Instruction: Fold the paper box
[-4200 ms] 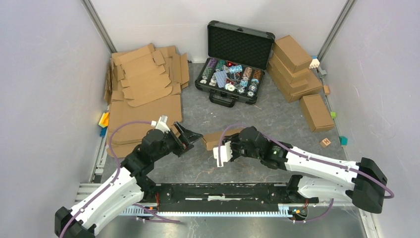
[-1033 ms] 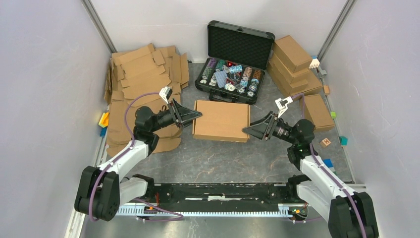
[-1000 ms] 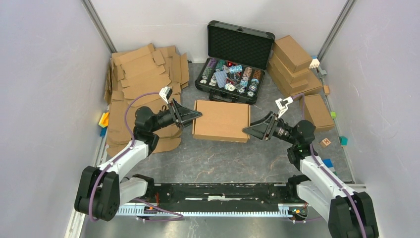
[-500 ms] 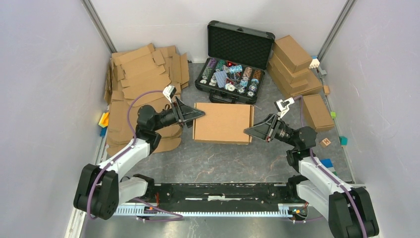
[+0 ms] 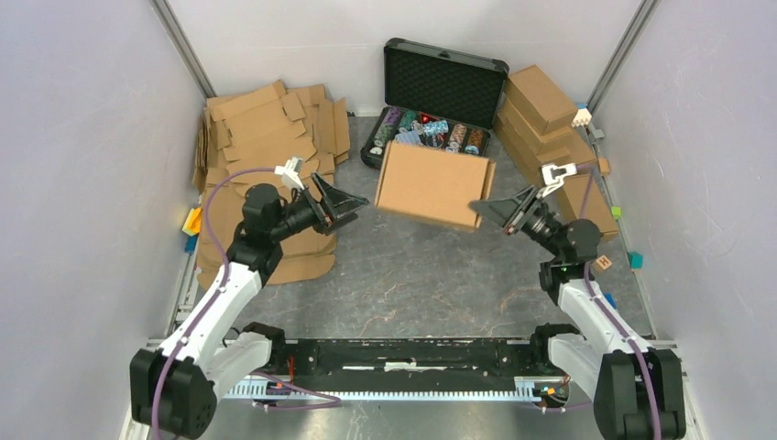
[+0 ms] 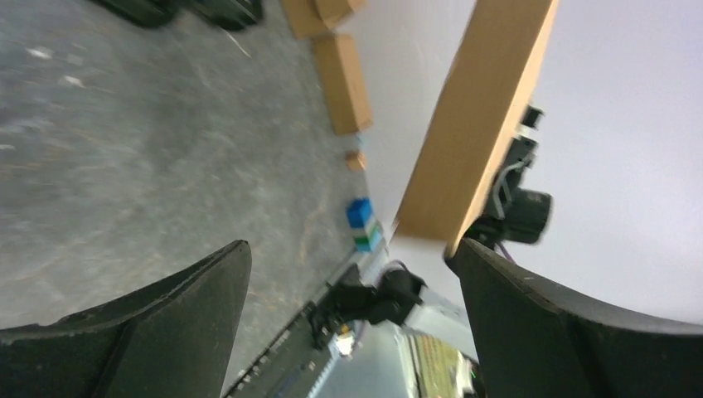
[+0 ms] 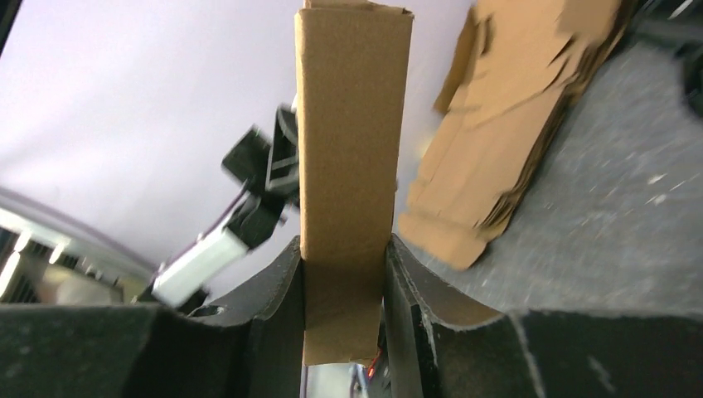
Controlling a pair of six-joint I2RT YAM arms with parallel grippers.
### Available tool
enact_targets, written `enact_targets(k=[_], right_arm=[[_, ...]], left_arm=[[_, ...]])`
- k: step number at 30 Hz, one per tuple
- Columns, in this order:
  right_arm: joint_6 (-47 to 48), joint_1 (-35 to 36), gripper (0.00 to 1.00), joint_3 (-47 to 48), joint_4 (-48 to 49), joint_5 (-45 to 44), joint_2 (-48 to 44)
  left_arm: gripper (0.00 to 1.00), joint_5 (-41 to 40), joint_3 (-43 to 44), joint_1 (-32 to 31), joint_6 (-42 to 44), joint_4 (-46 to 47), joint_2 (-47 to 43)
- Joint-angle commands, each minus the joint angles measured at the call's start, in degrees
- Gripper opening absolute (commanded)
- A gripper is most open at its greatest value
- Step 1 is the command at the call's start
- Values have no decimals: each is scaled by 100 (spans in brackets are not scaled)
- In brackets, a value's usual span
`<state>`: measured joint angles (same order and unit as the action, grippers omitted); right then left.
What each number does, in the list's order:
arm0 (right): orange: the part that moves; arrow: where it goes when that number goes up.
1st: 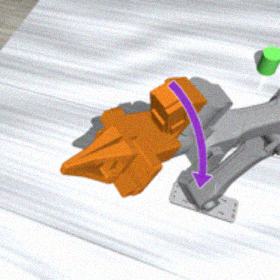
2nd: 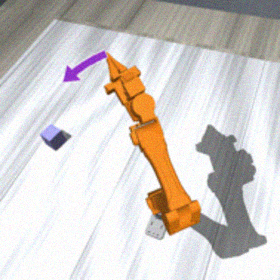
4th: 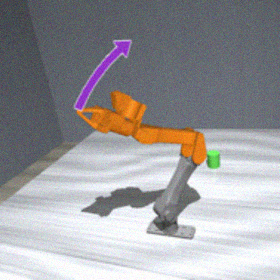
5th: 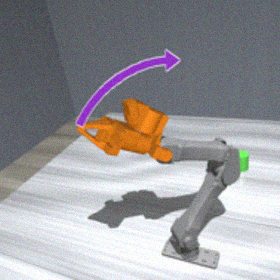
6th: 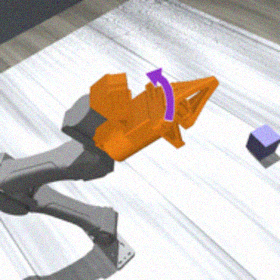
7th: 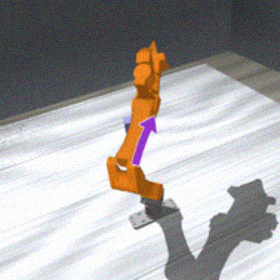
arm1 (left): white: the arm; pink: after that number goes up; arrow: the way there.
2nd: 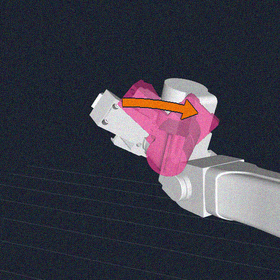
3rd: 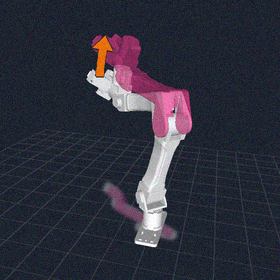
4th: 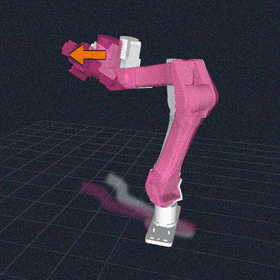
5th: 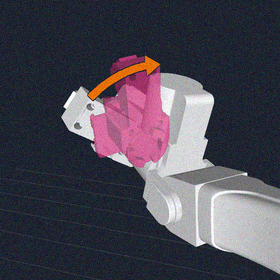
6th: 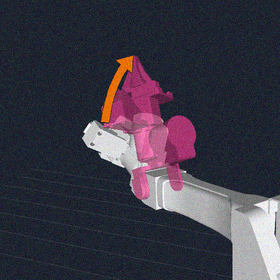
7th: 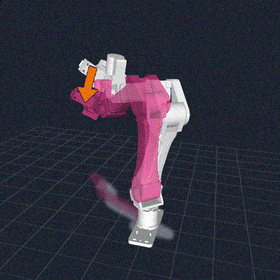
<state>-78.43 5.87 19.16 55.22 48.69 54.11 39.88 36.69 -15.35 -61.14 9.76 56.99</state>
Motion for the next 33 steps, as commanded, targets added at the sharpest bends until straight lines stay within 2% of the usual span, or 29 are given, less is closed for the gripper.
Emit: enact_targets(k=[1, 8, 11, 23, 29, 33], right_arm=[[30, -544, 19, 511, -38, -541, 156], [-464, -1949, 19, 1037, 417, -746, 876], [-513, -2425, 19, 1604, 349, -878, 1306], [-741, -2739, 18, 3477, -36, -1915, 3209], [-601, -2772, 18, 4094, -481, -2414, 3813], [-710, -2799, 19, 4185, -338, -2627, 4159]], left_arm=[[100, -1075, 246, 208, 1006, -1540, -664], [100, -1062, 120, 208, 1125, -1471, -895], [100, -988, -2, 213, 1081, -1353, -887], [100, -869, -184, 208, 759, -1150, -641], [100, -825, -219, 208, 718, -1139, -606], [100, -798, -302, 208, 735, -1158, -601]])
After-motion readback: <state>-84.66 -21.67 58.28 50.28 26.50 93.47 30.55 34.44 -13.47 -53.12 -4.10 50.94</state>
